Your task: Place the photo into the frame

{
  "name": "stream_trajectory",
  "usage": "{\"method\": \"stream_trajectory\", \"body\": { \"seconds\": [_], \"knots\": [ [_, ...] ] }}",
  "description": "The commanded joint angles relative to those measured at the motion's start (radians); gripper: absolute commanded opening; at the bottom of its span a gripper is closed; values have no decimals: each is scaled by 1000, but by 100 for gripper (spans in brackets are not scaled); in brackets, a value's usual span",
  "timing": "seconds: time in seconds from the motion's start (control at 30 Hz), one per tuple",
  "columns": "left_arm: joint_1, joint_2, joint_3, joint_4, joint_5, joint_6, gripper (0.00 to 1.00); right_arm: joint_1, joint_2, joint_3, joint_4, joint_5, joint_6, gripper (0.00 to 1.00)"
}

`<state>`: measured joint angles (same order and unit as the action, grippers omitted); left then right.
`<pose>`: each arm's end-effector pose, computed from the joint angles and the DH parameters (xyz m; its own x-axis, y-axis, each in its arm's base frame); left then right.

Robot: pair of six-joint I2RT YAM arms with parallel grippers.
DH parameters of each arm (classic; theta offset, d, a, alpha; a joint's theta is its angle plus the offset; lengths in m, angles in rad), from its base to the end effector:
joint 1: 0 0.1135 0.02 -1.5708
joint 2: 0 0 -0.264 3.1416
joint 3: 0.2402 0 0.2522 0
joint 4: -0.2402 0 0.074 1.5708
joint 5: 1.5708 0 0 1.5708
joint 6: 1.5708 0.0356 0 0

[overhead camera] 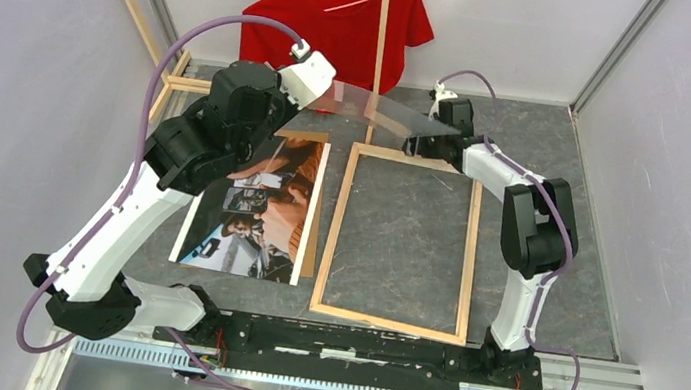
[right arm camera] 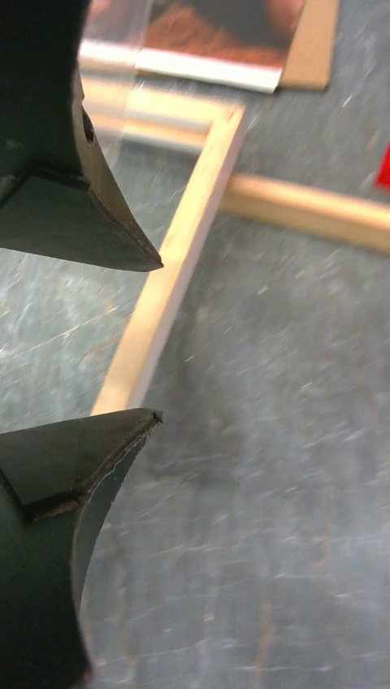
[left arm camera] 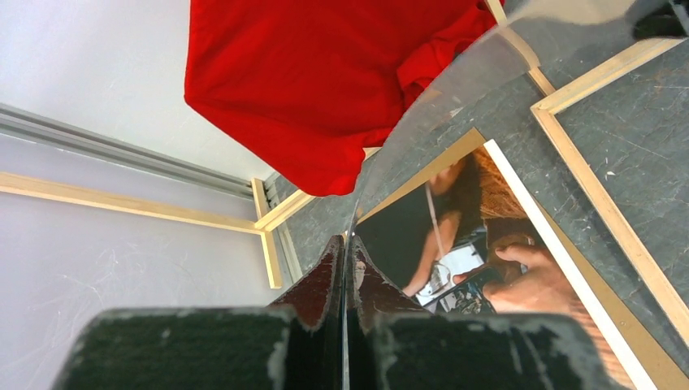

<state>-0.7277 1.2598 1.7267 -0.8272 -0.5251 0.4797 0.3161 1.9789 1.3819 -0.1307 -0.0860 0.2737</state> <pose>0.1829 -0.1390 0.4917 -0.1296 0.6502 -0.7486 0.3213 0.7418 0.5887 0.4199 0.1406 0.1949 -0.7089 0.0515 -0.7035 -0.1860 0.9484 0.2568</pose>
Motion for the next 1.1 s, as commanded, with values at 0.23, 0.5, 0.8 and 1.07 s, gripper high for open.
{"method": "stream_trajectory", "body": {
  "seconds": [0.23,0.5,0.8,1.07],
  "knots": [
    [4,-51,-51,59,-1,35,2,62,-227,-229,56,42,37,79],
    [6,-45,-57,65,-28,47,2,394,-622,-693,124,144,143,81],
    [8,-69,-83,76,-91,74,2,738,-414,-492,46,422,275,90],
    [13,-124,-77,132,-244,283,2,745,-278,-334,26,462,262,90]
  ]
}}
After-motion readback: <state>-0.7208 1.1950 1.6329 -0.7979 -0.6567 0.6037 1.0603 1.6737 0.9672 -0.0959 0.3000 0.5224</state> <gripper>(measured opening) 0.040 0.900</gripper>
